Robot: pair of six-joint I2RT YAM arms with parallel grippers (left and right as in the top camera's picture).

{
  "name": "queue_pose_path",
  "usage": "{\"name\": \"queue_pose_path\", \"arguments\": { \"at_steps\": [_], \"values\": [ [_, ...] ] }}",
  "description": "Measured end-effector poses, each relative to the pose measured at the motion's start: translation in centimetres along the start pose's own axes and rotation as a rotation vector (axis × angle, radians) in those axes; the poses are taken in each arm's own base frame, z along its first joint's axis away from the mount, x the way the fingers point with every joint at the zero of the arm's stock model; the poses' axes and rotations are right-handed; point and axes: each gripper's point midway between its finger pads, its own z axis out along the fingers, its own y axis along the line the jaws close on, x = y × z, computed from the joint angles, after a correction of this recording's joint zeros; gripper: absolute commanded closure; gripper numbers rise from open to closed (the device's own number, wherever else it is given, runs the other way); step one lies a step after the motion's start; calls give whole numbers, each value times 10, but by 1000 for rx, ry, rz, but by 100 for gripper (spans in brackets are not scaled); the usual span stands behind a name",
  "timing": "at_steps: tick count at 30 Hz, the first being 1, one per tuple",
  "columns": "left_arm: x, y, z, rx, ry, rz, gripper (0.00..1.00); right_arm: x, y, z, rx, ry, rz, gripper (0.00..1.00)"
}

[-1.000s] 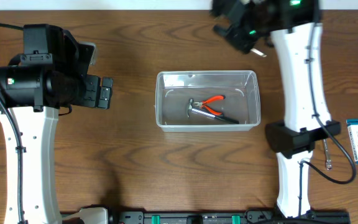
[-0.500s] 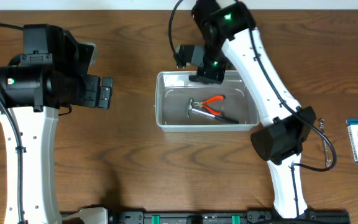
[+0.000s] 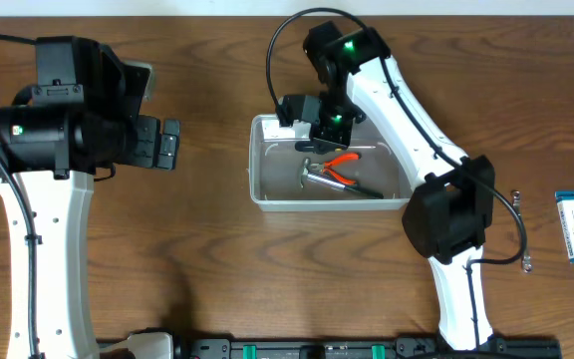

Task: Pack container
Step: 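Lift the screwdriver and carry it left over the clear container, then lower the screwdriver into the container and open the right gripper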

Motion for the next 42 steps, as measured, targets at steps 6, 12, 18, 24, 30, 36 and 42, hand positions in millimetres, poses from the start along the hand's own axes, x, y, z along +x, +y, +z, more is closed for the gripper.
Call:
{"name": "queue_pose_path", "arguments": {
  "at_steps": [6, 12, 18, 24, 30, 36, 42],
  "values": [
    [0, 0, 0, 0, 0, 0, 2, -2, -11, 25, 19, -23, -14, 99],
    [0, 0, 0, 0, 0, 0, 2, -3, -17, 41, 36, -37, -20, 98],
    [0, 0, 0, 0, 0, 0, 2, -4, -24, 56, 56, -54, -27, 98],
    [0, 0, 0, 0, 0, 0, 2, -2, -27, 73, 64, -62, -31, 97],
    [0, 0, 0, 0, 0, 0, 2, 0, -27, 80, 65, -64, -32, 87],
    [0, 0, 0, 0, 0, 0, 2, -2, -30, 80, 77, -73, -29, 71],
    [0, 0, 0, 0, 0, 0, 2, -5, -32, 80, 86, -83, -11, 57]
  ]
}}
